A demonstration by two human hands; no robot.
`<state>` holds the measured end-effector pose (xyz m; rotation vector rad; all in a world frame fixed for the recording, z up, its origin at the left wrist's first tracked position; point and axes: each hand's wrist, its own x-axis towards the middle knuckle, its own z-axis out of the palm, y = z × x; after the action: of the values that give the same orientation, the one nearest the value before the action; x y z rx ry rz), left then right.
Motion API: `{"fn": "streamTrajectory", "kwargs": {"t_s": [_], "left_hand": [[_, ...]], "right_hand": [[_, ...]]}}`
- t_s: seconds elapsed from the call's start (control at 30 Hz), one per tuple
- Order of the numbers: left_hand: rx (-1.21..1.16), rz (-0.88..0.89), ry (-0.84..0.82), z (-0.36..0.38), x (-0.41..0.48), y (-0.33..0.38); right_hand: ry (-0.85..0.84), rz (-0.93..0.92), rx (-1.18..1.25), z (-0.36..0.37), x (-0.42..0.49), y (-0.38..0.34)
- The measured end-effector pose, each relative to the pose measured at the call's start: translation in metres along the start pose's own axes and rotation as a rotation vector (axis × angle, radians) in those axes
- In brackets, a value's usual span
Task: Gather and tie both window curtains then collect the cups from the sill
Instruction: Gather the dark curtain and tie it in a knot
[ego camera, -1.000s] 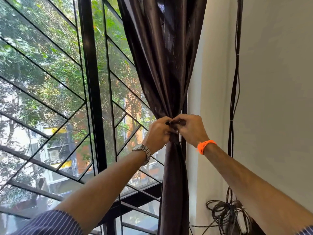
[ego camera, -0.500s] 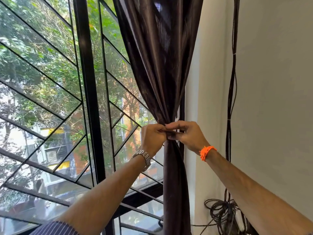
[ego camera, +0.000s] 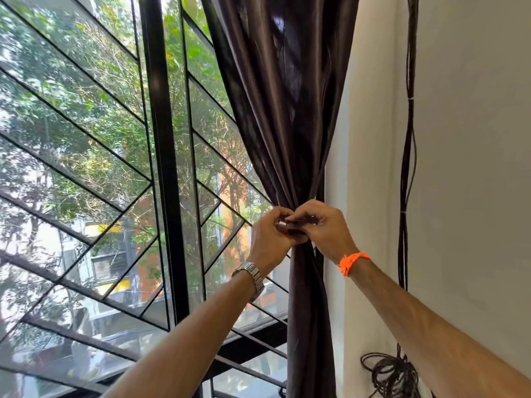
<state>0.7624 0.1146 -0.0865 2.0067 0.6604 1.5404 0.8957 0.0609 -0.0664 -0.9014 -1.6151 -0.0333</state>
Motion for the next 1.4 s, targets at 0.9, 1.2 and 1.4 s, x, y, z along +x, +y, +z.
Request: {"fn": "streamTrajectory", "kwargs": {"t_s": [0.9,1.2,1.4], "left_hand": [[0.514,0.126,0.134,-0.004,-0.014,0.015],[0.656,0.251,0.017,-0.002,-0.011,0.015],[0.704,0.204,-0.068,-0.003,-0.001,0.005]], "right_hand": [[0.081,0.222,-0.298,0.003,0.011,-0.002],[0.127,0.424,-0.196,0.006,0.011,-0.004],[-0.037,0.396,-0.314,0.0,0.003,-0.003]]}}
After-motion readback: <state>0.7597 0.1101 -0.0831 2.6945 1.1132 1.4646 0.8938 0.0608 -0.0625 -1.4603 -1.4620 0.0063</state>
